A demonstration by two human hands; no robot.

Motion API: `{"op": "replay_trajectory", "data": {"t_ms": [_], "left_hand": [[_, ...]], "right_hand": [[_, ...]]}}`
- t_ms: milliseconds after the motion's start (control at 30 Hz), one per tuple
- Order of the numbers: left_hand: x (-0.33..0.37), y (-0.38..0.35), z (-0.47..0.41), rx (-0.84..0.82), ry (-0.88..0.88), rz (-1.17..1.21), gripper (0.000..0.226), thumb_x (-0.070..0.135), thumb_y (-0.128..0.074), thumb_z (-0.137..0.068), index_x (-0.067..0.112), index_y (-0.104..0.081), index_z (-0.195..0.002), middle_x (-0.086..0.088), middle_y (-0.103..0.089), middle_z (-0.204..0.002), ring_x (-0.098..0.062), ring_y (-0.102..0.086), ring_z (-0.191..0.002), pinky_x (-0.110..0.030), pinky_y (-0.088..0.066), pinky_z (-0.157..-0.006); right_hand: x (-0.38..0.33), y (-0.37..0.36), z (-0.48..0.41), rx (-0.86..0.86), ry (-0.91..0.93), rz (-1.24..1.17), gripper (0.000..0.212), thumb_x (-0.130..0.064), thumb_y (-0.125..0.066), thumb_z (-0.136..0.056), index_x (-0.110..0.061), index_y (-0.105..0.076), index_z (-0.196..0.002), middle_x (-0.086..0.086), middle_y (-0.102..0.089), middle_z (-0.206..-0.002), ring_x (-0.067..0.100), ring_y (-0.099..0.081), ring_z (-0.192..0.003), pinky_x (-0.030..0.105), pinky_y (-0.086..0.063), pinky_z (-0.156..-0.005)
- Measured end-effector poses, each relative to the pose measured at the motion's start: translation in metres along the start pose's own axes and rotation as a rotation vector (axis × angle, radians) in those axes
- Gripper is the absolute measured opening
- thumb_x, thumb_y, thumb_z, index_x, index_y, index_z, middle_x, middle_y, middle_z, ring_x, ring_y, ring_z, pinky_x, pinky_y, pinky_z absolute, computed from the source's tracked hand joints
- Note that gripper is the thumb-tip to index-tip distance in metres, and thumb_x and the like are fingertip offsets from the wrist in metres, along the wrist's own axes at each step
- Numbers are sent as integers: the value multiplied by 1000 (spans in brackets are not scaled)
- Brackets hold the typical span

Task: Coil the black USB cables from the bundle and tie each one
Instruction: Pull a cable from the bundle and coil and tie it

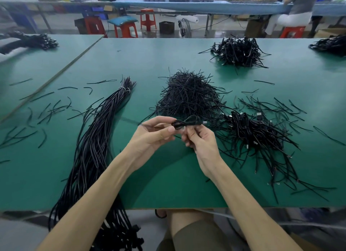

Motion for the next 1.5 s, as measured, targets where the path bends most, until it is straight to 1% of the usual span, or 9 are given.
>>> {"op": "replay_trajectory", "data": {"t_ms": [200,400,600,800,900,1000,1233,1333,1500], "left_hand": [[2,-17,2,-133,-63,-149,45,-1,-76,-83,8,-66,-126,-16,-73,-113,-31,-72,-106,-33,-54,-95],[10,-8,1,25,-210,-486,65,1,-81,-81,25,-61,-139,2,-62,-83,-15,-67,-85,-29,-53,-83],[13,-7,4,85,-295,-743,61,12,-81,-86,30,-61,-141,5,-47,-80,-9,-44,-67,-23,-41,-62],[14,-7,8,141,-310,-849,42,16,-73,-95,22,-64,-135,-3,-59,-85,-16,-55,-68,-28,-48,-65],[10,-7,9,146,-282,-863,30,25,-66,-100,20,-64,-129,-7,-68,-83,-34,-60,-67,-44,-53,-63],[12,-7,10,153,-297,-836,30,37,-62,-98,20,-65,-123,4,-71,-83,-18,-65,-65,-30,-53,-62],[13,5,3,202,-277,-734,8,9,-63,-100,12,-66,-106,4,-68,-74,-14,-62,-60,-26,-52,-59],[17,14,2,244,-255,-634,10,1,-60,-99,7,-64,-106,-1,-63,-69,-19,-57,-55,-31,-51,-56],[14,17,3,256,-171,-588,9,-2,-60,-98,4,-66,-101,-4,-58,-64,-20,-50,-55,-30,-46,-52]], "right_hand": [[3,3,0,3,-31,-49,26,-17,-50,-105,-12,-63,-83,0,-63,-74,14,-53,-70,32,-42,-71],[2,0,0,13,36,136,25,-12,-52,-105,-13,-66,-85,-4,-67,-72,7,-55,-63,19,-44,-57],[4,1,-1,13,68,305,26,-21,-57,-104,-18,-67,-80,-6,-68,-69,5,-55,-62,24,-44,-59],[1,0,0,19,82,363,25,-20,-59,-102,-10,-64,-80,-5,-63,-65,15,-52,-65,45,-45,-64],[-3,0,2,27,107,393,22,-18,-60,-102,-8,-65,-82,-6,-63,-65,12,-53,-64,38,-45,-65],[-6,0,3,43,120,406,22,-19,-61,-102,-10,-66,-82,-9,-64,-66,9,-53,-63,33,-45,-64],[-6,-5,5,30,80,375,15,-25,-67,-98,-15,-73,-88,-4,-73,-76,9,-63,-69,31,-51,-68],[-8,-5,5,64,70,412,15,-30,-72,-94,-15,-71,-96,-2,-74,-88,21,-67,-81,46,-56,-80],[-21,1,8,174,117,455,54,-27,-79,-88,-22,-51,-134,-6,-55,-122,9,-60,-99,30,-52,-90]]}}
Point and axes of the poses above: each hand's wrist, its own z-axis away from the middle knuckle, its own y-axis out of the back of the hand, x = y × z, the point moved 10 cm from there along -z, towards the middle knuckle
